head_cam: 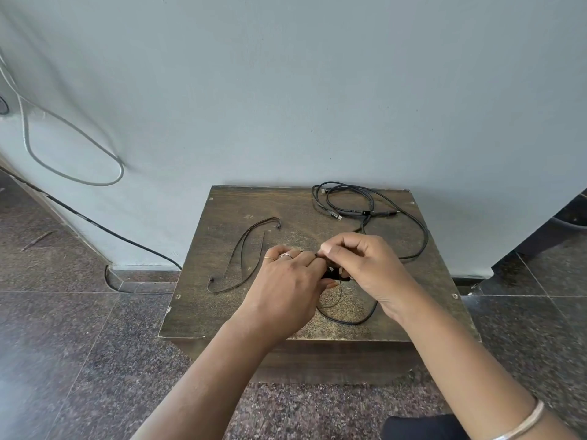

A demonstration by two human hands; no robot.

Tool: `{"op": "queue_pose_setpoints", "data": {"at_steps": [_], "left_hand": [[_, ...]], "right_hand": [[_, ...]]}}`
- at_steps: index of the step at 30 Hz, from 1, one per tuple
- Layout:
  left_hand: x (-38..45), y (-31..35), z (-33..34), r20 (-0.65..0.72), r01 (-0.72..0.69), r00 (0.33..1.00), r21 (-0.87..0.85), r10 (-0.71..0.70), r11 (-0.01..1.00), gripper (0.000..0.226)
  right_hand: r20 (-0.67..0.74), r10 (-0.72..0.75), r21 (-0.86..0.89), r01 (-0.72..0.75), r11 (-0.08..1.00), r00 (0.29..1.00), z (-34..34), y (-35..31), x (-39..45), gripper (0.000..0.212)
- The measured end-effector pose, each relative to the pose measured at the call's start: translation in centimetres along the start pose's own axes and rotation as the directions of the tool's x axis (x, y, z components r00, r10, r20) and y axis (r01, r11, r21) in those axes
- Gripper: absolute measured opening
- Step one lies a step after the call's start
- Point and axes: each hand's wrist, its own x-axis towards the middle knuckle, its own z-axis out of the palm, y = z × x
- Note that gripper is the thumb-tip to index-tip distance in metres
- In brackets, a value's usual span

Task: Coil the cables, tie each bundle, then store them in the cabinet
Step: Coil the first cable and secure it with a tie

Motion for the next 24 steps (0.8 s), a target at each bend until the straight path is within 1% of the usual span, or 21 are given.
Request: {"op": "queue_pose_setpoints", "data": {"at_steps": [2,4,7,12,16,19,21,24], "left_hand": [[0.0,0.1,-0.1,0.002,-0.015,1.000,-0.005,0.015,1.000,0.024],[0.0,0.3,-0.2,0.013,-0.027,1.000,-0.007,0.027,1.000,0.030],[0.1,0.4,-0.3,0.046,-0.039,0.998,-0.007,0.040,0.999,0.039],[-0.1,0.1,0.1,0.047,-0.063,0.997,-0.028,0.064,0.998,0.030],[-0.1,0.0,0.1,0.073,-0.078,0.994,-0.040,0.080,0.996,0.033],[-0.1,0.0,0.2,0.101,-0.089,0.991,-0.042,0.093,0.995,0.036],[-0.1,0.0,0.3,0.089,-0.090,0.992,-0.049,0.094,0.995,0.034],[0.0,0.1,0.2,0.065,-0.054,0.996,-0.098,0.060,0.994,0.033]], "right_hand": [[0.013,0.020,0.000,-0.020,1.000,1.000,-0.2,0.1,0.1,0.014],[0.024,0.031,0.019,-0.032,0.999,0.999,-0.4,0.4,0.1,0.008],[0.074,0.024,0.014,-0.025,1.000,0.997,-0.6,0.6,0.1,0.004],[0.182,0.019,0.006,-0.021,1.000,0.983,-0.8,0.4,0.0,0.004],[0.224,0.047,0.012,-0.051,0.999,0.973,-1.0,0.2,0.0,0.006],[0.263,0.097,0.048,-0.113,0.992,0.960,-1.2,0.1,-0.1,0.007],[0.267,0.111,0.060,-0.131,0.990,0.957,-1.3,0.1,-0.2,0.008],[0.218,0.116,0.090,-0.138,0.986,0.969,-1.2,0.2,-0.2,0.011]]}}
